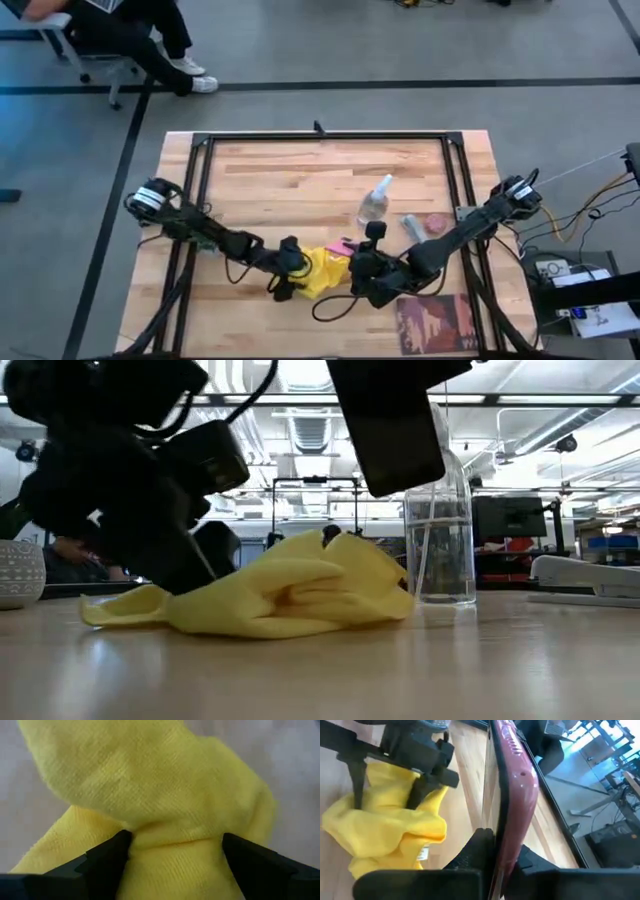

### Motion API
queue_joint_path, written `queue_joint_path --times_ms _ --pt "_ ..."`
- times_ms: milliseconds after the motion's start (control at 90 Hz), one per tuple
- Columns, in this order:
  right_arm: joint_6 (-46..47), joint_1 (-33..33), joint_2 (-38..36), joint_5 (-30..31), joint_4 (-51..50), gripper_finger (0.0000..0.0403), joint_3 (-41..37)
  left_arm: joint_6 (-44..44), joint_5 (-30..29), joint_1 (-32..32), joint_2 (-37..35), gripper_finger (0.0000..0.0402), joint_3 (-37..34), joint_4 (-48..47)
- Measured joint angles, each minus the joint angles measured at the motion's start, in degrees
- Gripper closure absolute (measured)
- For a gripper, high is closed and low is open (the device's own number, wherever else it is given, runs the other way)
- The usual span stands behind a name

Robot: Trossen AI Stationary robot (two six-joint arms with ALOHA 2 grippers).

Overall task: Apply microfiber cloth
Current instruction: Wipe the front and back of the cellphone with the yellow microfiber cloth

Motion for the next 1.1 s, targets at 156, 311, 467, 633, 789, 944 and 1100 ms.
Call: queue_joint_path --times_ms 156,311,467,633,789,944,1100 --pt "-0.1 -0.2 0.5 -0.2 1.3 0.0400 0.0 5.0 -1.4 0.7 4.7 0.0092 0.7 9.6" --pt "-1.0 -1.2 0.5 -0.2 5.0 0.0400 -0.7 12.6 -0.5 3.8 9.5 0.0092 4.8 17.2" --pt "-2.0 -2.6 0.5 -0.2 7.6 0.0400 -0.9 18.8 6.4 9.4 14.9 0.0092 11.8 18.8" --pt "-2.2 -3.0 0.5 2.5 8.1 0.0400 -1.1 22.9 12.9 14.3 23.4 0.0092 21.7 20.2" --pt "-2.0 -3.0 0.4 6.1 9.0 0.0400 -1.2 24.8 12.9 17.0 26.7 0.0092 27.5 18.1" --pt "-2.0 -3.0 0.3 7.0 8.8 0.0400 -1.3 26.4 10.1 18.7 22.9 0.0092 27.2 11.1" --pt "-0.8 -2.6 0.3 10.1 9.0 0.0400 -1.5 30.6 -1.5 19.1 15.9 0.0092 24.1 0.3"
